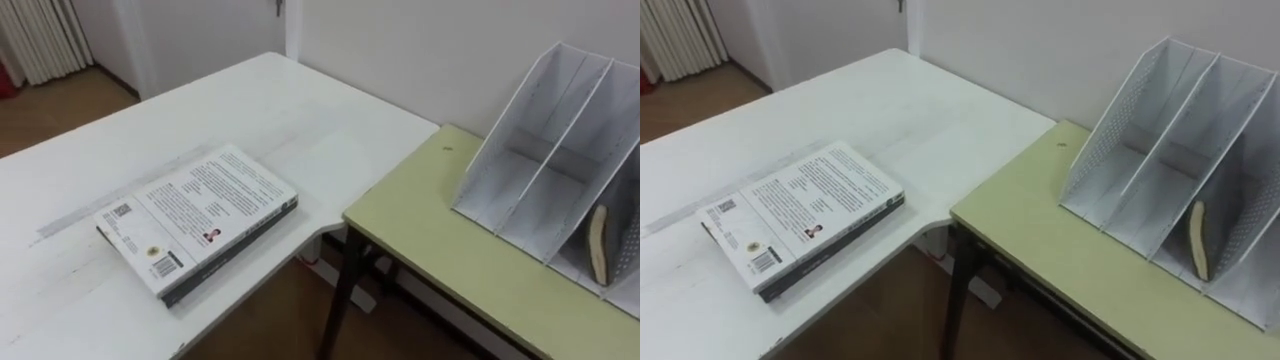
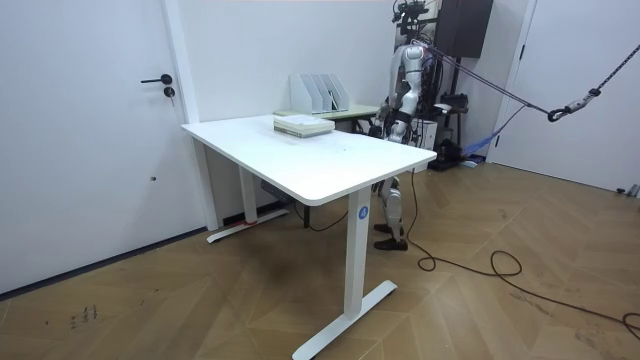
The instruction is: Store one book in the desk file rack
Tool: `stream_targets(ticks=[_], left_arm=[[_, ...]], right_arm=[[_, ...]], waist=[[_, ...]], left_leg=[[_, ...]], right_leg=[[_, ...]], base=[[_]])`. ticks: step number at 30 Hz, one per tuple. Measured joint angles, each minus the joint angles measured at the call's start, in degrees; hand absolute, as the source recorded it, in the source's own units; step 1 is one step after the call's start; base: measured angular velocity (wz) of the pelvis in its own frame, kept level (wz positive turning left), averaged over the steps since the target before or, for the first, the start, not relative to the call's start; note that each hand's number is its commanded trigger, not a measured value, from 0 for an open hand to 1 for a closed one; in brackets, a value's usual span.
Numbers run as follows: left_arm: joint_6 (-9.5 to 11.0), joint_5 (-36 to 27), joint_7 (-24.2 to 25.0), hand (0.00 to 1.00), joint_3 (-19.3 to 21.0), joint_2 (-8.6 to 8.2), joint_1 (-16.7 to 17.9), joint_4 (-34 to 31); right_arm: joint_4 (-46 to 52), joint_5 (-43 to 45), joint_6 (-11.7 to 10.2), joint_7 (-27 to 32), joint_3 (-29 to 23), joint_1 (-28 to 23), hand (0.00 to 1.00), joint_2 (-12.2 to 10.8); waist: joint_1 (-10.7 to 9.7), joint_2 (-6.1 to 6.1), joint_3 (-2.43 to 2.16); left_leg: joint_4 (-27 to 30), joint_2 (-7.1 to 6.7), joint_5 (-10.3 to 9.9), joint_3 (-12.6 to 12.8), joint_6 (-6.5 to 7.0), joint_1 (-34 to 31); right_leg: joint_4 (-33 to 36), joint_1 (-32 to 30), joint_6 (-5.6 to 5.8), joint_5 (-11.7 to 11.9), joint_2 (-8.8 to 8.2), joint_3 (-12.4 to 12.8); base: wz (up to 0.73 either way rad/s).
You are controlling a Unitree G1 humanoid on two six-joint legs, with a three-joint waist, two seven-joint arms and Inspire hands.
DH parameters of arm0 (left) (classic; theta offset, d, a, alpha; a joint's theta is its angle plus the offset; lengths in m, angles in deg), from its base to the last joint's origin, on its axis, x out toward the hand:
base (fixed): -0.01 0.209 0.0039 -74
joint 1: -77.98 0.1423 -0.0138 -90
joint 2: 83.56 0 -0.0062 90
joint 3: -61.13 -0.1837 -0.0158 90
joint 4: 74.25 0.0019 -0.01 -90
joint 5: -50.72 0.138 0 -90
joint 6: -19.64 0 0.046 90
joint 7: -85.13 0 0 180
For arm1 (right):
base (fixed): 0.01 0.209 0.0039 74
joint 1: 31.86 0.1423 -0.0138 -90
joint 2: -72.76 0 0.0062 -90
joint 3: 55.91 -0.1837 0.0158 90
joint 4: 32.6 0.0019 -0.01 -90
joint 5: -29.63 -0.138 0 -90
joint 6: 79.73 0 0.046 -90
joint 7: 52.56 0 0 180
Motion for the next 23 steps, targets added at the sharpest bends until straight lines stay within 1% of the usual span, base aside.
stream_targets(ticks=[2, 6, 8, 11, 12, 13, 15, 19, 23], left_arm=[[0.2, -0.1, -0.1, 0.00, 1.5, -0.74, 0.6, 0.1], [0.2, 0.0, 0.0, 0.00, 2.8, -1.21, 1.3, 0.1], [0.1, 1.3, 0.1, 0.00, 3.8, -1.56, 1.9, 0.1], [-0.3, 3.3, 0.5, 0.00, 4.8, -1.80, 1.9, 0.0], [-0.4, 3.6, 0.5, 0.00, 4.9, -1.93, 2.0, 0.0], [-0.4, 3.7, 0.4, 0.00, 4.9, -2.19, 1.9, 0.0], [-0.4, 3.8, 0.4, 0.00, 4.9, -2.37, 2.0, 0.0], [-0.2, 3.8, 0.1, 0.00, 4.9, -2.37, 2.4, 0.0], [0.6, 4.0, -0.2, 0.00, 4.9, -2.44, 2.3, 0.0]], right_arm=[[-4.3, -3.7, -1.4, 3.1, -1.3, -0.3, 0.00, -0.6], [-8.1, -7.2, -2.1, 6.9, -3.5, -1.1, 0.00, -1.7], [-10.4, -9.4, -2.3, 9.1, -5.6, -1.3, 0.00, -1.8], [-10.6, -11.2, -2.4, 11.1, -6.8, -2.2, 0.00, -1.9], [-10.6, -12.2, -2.4, 12.3, -7.2, -2.4, 0.00, -2.0], [-10.7, -12.9, -2.4, 13.5, -7.2, -2.6, 0.00, -2.1], [-10.7, -14.2, -2.6, 15.2, -7.2, -3.0, 0.00, -2.5], [-11.1, -17.3, -3.4, 17.4, -7.6, -3.5, 0.00, -3.6], [-11.7, -19.1, -3.7, 17.6, -7.6, -3.4, 0.00, -4.1]], waist=[[-0.3, 0.16, -0.01], [-0.5, 0.45, -0.22], [-1.7, 1.01, -0.29], [-2.6, 1.50, -0.08], [-3.4, 1.81, 0.03], [-3.7, 2.23, 0.14], [-4.0, 2.60, 0.17], [-4.5, 2.60, 0.16], [-4.7, 2.59, 0.15]], left_leg=[[0.0, -0.04, 0.0, -0.2, -0.01, 0.0], [-0.2, -0.10, 0.0, -0.2, -0.02, 0.2], [-0.3, -0.25, 0.0, -0.5, -0.02, 0.2], [-0.3, -0.30, 0.0, -0.5, -0.01, 0.2], [-0.3, -0.34, 0.0, -0.5, 0.00, 0.3], [-0.5, -0.35, 0.0, -0.5, 0.00, 0.5], [-1.0, -0.34, 0.0, -0.4, -0.01, 1.1], [-1.1, -0.30, -0.1, -0.2, -0.13, 1.7], [-1.2, -0.25, -0.1, 0.0, -0.16, 1.7]], right_leg=[[-0.2, 0.0, -0.01, 0.0, 0.00, -0.2], [-0.7, 0.1, 0.05, 0.0, 0.09, -0.1], [-0.8, 0.6, 0.16, 0.1, 0.11, -0.1], [-0.9, 0.8, 0.26, 0.0, 0.08, -0.1], [-0.9, 0.8, 0.33, -0.1, 0.09, 0.1], [-0.9, 0.9, 0.34, -0.1, 0.10, 0.2], [-0.9, 0.8, 0.33, -0.3, 0.15, 0.5], [-1.0, 0.8, 0.22, -0.6, 0.29, 1.4], [-0.9, 0.7, 0.22, -0.6, 0.32, 1.6]], base=[[0.04], [0.01], [0.07], [0.03], [0.03], [0.00], [-0.04], [-0.03], [-0.03]])
